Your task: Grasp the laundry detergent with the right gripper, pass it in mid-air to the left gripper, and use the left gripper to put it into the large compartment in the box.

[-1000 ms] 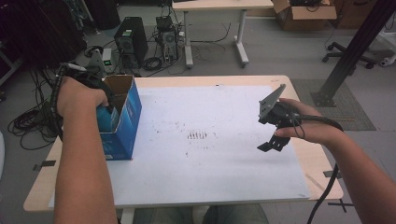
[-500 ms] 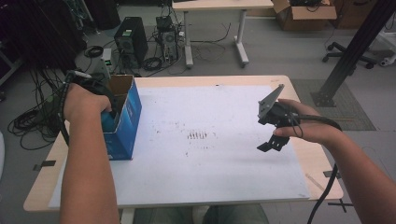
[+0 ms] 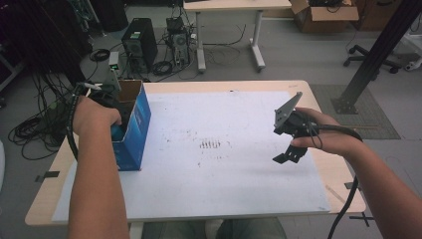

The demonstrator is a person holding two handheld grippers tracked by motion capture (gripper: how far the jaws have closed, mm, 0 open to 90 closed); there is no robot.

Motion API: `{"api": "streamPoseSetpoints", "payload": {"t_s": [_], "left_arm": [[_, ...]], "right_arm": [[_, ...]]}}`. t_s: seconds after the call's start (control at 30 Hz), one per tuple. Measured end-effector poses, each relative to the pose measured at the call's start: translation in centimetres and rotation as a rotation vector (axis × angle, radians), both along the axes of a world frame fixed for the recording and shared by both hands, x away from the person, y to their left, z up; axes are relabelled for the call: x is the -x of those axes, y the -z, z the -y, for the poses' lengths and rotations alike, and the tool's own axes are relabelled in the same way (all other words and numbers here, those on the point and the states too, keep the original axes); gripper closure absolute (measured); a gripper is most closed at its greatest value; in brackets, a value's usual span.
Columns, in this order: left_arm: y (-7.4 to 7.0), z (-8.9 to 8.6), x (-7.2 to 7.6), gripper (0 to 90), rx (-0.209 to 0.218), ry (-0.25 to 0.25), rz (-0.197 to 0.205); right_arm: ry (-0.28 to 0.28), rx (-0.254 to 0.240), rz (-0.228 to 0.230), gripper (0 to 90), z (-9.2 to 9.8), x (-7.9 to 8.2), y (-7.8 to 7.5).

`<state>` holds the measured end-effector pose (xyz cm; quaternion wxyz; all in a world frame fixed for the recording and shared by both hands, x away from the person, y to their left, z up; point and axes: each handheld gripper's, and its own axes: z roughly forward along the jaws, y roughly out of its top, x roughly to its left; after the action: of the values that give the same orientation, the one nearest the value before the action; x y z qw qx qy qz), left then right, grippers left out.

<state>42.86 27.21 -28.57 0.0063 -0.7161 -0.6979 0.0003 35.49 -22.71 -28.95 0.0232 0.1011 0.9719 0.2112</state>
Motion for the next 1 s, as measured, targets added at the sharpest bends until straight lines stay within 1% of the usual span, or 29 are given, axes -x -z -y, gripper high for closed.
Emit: {"api": "streamPoseSetpoints", "payload": {"t_s": [0.2,0.53,0.83,1.0], "left_arm": [[0.58,0.07,-0.07,37.9,-0.028,0.001,-0.014],[0.76,0.04,-0.03,37.9,-0.027,0.002,-0.005],[0.77,-0.23,0.10,37.7,-0.017,0.003,0.000],[0.78,-0.18,0.13,37.6,-0.020,0.004,0.002]], "right_arm": [[0.001,-0.003,0.001,3.6,-0.01,0.04,-0.01],[-0.004,-0.006,-0.001,3.7,-0.31,0.21,0.18],[-0.001,-0.009,0.000,3.7,-0.18,0.18,0.08],[-0.001,-0.010,-0.001,3.6,-0.20,0.22,0.17]]}}
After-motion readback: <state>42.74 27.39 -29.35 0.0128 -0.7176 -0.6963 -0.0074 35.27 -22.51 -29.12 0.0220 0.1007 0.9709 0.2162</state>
